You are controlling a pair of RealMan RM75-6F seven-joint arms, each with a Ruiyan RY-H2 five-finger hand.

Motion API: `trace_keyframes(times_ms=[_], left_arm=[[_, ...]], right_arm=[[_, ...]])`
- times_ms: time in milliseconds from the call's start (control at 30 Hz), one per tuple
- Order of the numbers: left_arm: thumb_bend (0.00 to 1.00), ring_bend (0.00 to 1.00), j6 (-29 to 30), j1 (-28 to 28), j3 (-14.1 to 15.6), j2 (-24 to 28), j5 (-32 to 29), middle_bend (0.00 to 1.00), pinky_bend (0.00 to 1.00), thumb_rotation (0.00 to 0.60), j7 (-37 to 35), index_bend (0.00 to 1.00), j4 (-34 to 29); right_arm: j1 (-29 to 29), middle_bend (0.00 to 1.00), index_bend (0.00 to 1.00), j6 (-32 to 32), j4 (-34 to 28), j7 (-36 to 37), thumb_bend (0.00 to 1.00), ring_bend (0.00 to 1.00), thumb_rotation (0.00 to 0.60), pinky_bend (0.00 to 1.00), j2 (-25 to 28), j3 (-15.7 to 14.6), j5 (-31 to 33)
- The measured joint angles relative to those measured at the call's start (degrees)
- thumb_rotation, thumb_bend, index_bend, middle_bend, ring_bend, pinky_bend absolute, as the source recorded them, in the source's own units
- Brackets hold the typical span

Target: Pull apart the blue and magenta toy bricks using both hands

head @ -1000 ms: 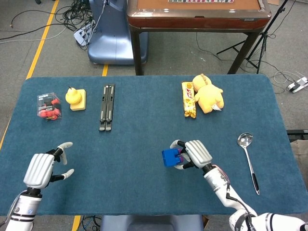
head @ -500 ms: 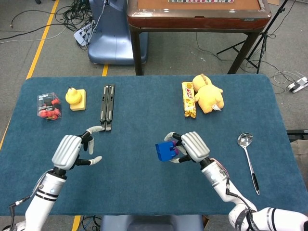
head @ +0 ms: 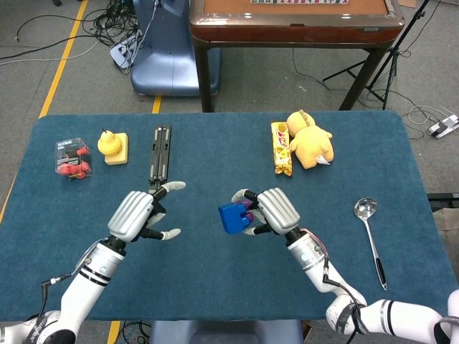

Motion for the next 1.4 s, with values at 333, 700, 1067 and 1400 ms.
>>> trace_keyframes(times_ms=[333,700,1067,1400], left_arm=[[0.02,0.96,-1.3,-3.9,-0.5,-1.6,-2.4,1.0,1.0,0.6,0.5,0.23,0.5],[0.02,0.97,-3.4,-7.7,0.0,-1.4,-7.8,1.0,1.0,0.6,3.5,0.23,0.1],[0.02,0.97,-2.3,-11.9,-0.6,-3.6,-14.2,1.0,1.0,0.6,6.5,0.23,0.5],[0.02,0.97,-0.7,-12.5,0.8,-3.5,-14.5,1.0,1.0,0.6,7.2,0.21,-0.4]], right_arm=[[1.1,1.0,0.51,3.7,5.7,3.3,0.09,1.0,0.6,1.0,-4.6,0.0,-3.4],[2.3,1.0,0.52,8.2,12.7,8.1,0.09,1.0,0.6,1.0,-9.6,-0.4,-7.4],[3.0,1.0,0.52,8.7,14.2,9.6,0.09,1.0,0.6,1.0,-10.8,-0.4,-7.2],[3.2,1.0,0.52,9.6,15.6,10.5,0.09,1.0,0.6,1.0,-11.9,0.1,-6.4]])
